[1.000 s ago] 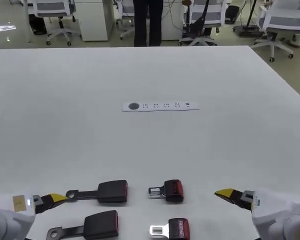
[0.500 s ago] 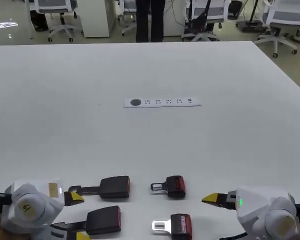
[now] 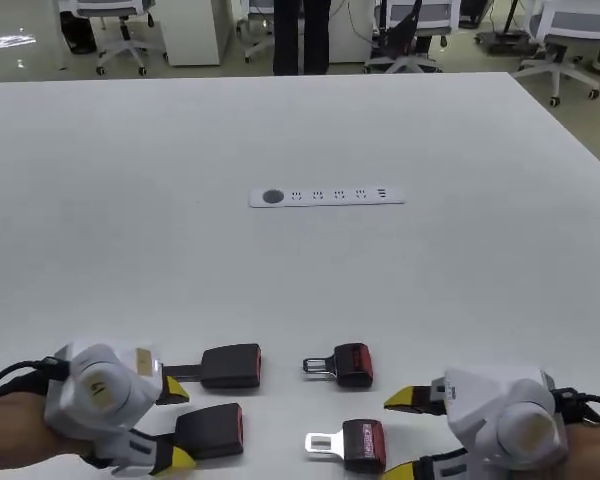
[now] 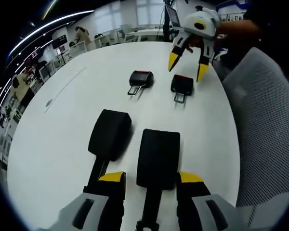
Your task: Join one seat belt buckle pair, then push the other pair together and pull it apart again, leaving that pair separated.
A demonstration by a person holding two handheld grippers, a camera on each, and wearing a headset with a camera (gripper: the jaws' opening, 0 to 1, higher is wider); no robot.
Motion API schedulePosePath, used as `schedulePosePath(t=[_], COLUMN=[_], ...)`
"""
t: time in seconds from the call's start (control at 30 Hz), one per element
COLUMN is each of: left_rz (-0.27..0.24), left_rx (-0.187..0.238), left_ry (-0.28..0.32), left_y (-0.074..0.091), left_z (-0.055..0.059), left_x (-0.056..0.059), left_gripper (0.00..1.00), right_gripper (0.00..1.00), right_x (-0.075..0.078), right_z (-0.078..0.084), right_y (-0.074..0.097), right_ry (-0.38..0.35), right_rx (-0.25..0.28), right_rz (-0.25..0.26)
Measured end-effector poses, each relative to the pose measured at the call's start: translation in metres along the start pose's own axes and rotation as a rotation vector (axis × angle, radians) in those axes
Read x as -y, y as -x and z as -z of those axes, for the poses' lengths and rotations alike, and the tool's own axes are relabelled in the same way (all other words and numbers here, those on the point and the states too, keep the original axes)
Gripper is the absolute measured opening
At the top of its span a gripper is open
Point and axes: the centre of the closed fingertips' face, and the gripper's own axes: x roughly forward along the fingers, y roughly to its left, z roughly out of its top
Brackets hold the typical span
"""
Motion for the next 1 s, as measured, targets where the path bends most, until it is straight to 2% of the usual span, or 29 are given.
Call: schedulePosePath(t=[0.33, 0.47, 1.0], left_rz=[0.038, 0.043, 0.072], left_rx=[-0.022, -0.030, -0.030], left_ry=[-0.029, -0.066, -0.106], left_y=[-0.005, -0.006, -0.008], left_z=[0.004, 0.006, 0.008], left_x=[0.006, 0.005, 0.005], left_gripper=[0.34, 0.34, 0.33], right_gripper=[0.34, 0.31, 0.30], right_x=[-0.003, -0.003, -0.003], right_z=[-0.002, -0.001, -0.002], right_y=[-0.011, -0.013, -0.015], right_ry=[0.005, 0.010, 0.015], right_rx=[-0.005, -0.010, -0.026], right_rz=[-0.019, -0.024, -0.035])
